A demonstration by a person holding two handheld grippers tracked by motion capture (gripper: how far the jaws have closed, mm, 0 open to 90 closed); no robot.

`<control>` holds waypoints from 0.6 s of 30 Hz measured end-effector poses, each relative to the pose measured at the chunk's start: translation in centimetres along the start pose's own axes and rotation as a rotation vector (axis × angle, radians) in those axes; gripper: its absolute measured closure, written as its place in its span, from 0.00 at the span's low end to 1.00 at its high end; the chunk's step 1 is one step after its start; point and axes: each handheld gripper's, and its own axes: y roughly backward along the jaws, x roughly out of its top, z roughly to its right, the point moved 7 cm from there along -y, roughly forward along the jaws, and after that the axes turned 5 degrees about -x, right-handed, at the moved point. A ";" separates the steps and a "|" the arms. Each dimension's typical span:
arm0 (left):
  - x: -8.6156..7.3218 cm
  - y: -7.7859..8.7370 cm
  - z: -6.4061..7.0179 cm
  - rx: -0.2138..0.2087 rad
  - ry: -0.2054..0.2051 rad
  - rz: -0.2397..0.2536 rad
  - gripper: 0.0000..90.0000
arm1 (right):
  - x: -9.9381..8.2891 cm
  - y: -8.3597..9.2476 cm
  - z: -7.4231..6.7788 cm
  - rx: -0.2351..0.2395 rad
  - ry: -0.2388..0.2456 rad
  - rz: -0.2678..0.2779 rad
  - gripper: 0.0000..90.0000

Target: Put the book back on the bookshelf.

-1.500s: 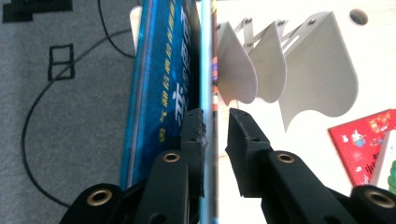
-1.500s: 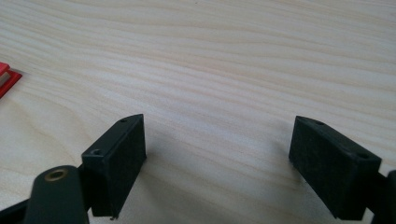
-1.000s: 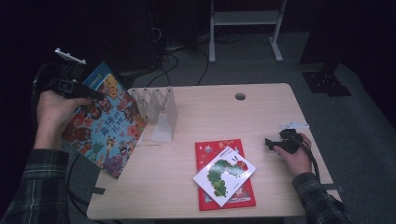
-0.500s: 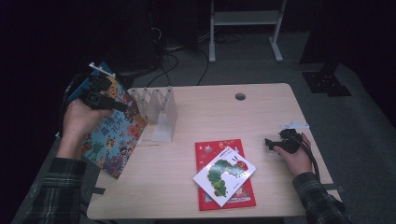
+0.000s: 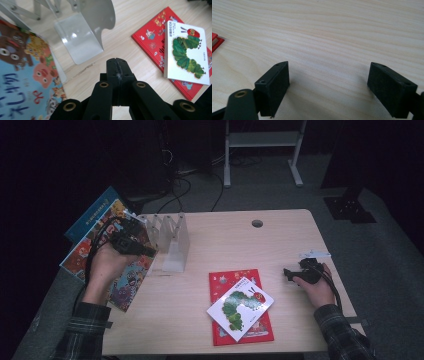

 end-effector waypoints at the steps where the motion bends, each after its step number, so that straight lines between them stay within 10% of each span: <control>1: 0.0 0.0 0.0 0.000 0.000 0.000 0.99 | 0.0 0.0 0.0 0.000 0.000 0.000 0.19; 18: -3.2 -7.2 2.4 -0.036 -0.035 -0.039 0.98 | 0.0 0.0 0.0 0.001 0.000 0.000 0.19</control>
